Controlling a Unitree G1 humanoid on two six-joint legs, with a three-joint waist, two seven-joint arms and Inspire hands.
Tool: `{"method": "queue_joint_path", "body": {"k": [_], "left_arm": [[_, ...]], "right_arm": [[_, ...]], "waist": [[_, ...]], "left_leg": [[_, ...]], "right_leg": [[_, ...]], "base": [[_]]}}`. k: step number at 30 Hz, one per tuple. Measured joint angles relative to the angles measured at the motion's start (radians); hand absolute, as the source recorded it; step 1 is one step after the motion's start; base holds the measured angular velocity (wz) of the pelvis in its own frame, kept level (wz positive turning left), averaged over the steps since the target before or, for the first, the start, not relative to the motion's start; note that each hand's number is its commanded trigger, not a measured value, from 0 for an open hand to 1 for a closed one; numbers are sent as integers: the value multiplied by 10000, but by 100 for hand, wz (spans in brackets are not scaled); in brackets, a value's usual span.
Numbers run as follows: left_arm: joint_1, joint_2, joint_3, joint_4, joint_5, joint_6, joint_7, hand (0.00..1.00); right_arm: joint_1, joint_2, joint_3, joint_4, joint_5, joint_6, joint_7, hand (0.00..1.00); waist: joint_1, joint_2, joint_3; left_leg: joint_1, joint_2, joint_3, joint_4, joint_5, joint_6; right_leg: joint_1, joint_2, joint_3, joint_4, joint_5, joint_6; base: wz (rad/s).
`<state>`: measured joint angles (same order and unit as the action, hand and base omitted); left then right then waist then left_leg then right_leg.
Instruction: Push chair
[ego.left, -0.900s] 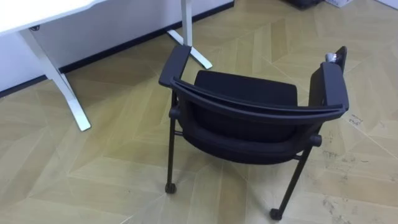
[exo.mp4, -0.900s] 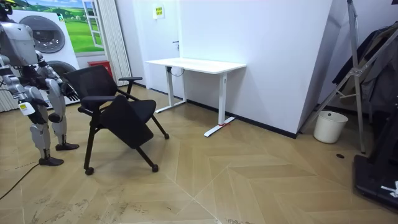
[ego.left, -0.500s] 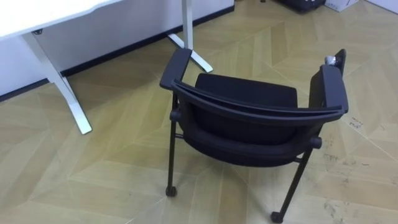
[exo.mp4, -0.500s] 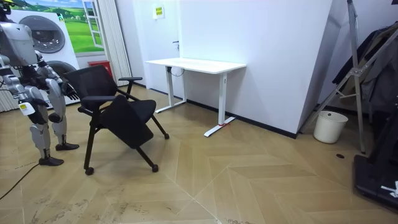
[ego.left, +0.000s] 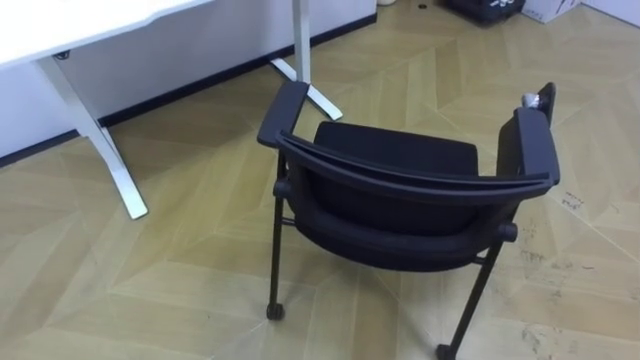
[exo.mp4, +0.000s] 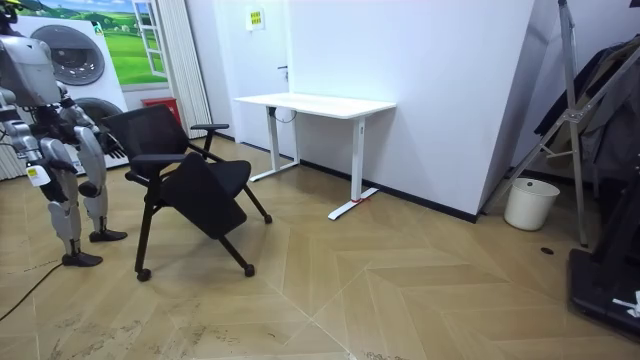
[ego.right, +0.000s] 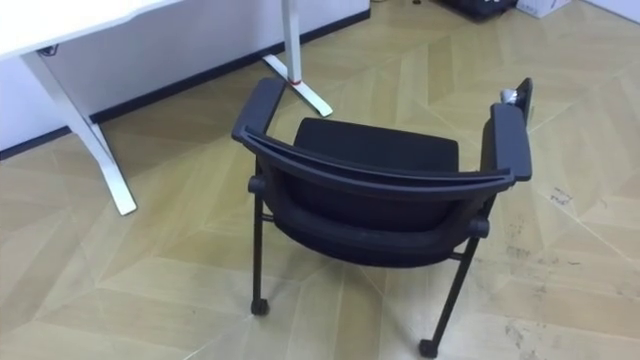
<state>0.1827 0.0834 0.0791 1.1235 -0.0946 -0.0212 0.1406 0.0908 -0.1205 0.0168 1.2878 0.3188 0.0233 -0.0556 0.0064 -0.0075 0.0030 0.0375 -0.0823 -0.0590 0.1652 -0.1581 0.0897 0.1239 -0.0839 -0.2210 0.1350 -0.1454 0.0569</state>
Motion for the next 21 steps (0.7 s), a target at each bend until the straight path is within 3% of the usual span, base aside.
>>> {"method": "queue_joint_path", "body": {"k": [5,11,17,21], "left_arm": [[229,13,184,1,193,197,568,0],[247,80,741,-16,753,243,1404,0],[-5,359,1582,-545,1896,466,2449,0],[-429,729,1937,-1319,2163,541,3302,0]], "right_arm": [[0,0,-1,-29,17,3,-60,0],[8,-12,-116,9,-124,12,-53,0],[-11,-85,-645,127,-431,60,80,0],[-16,-186,-1196,217,-819,194,82,0]], "waist": [[-3,24,-3],[-22,111,54],[-36,246,28],[-69,362,18]], "left_leg": [[23,1,2,38,-28,4],[91,5,-24,185,-120,-4],[119,-8,-66,235,-137,-1],[175,-8,-143,245,-139,-4]], "right_leg": [[57,0,-14,-2,-1,2],[196,9,-40,0,-2,3],[255,9,-48,-2,-2,2],[326,10,-108,-3,-3,1]], "base": [[0],[1],[1],[5]]}}
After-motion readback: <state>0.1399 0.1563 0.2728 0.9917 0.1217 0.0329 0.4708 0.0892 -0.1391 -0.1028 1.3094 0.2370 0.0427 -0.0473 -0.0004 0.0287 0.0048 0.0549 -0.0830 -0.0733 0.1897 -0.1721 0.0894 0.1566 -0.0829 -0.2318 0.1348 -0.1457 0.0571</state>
